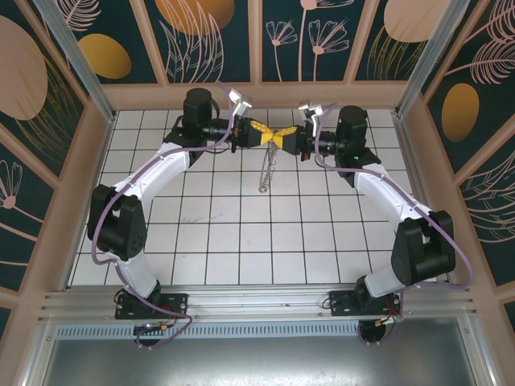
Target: Put the keys on the keyring
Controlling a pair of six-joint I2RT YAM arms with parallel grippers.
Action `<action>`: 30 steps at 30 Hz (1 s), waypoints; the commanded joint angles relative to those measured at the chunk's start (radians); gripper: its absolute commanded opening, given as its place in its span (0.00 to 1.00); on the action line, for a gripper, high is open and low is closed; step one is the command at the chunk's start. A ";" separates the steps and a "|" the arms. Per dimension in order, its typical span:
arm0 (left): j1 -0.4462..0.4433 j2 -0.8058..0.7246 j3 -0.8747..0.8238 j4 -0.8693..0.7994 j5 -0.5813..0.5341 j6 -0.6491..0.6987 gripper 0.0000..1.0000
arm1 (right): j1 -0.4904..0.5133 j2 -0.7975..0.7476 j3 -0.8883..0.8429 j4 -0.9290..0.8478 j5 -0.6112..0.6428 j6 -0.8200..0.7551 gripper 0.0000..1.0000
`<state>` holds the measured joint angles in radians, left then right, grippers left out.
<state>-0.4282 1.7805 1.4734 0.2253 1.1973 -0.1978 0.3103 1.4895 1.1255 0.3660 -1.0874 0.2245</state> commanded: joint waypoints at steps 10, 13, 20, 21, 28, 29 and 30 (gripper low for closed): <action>-0.003 -0.169 -0.177 0.382 -0.143 -0.268 0.00 | -0.004 -0.163 -0.212 0.279 0.201 0.131 0.45; -0.003 -0.196 -0.222 0.452 -0.161 -0.313 0.00 | 0.010 -0.215 -0.306 0.366 0.339 0.174 0.49; -0.004 -0.217 -0.297 0.598 -0.181 -0.417 0.00 | 0.113 -0.255 -0.359 0.386 0.491 0.153 0.55; -0.004 -0.217 -0.306 0.617 -0.182 -0.432 0.00 | 0.136 -0.254 -0.347 0.366 0.504 0.132 0.56; -0.015 -0.224 -0.331 0.649 -0.188 -0.454 0.00 | 0.231 -0.225 -0.288 0.292 0.567 0.048 0.58; -0.016 -0.224 -0.331 0.649 -0.189 -0.454 0.00 | 0.231 -0.220 -0.285 0.295 0.572 0.048 0.58; -0.018 -0.224 -0.331 0.649 -0.190 -0.454 0.00 | 0.231 -0.215 -0.282 0.295 0.579 0.050 0.58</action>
<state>-0.4370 1.5902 1.1481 0.7902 1.0164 -0.6281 0.5388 1.2621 0.8040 0.6579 -0.5583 0.3115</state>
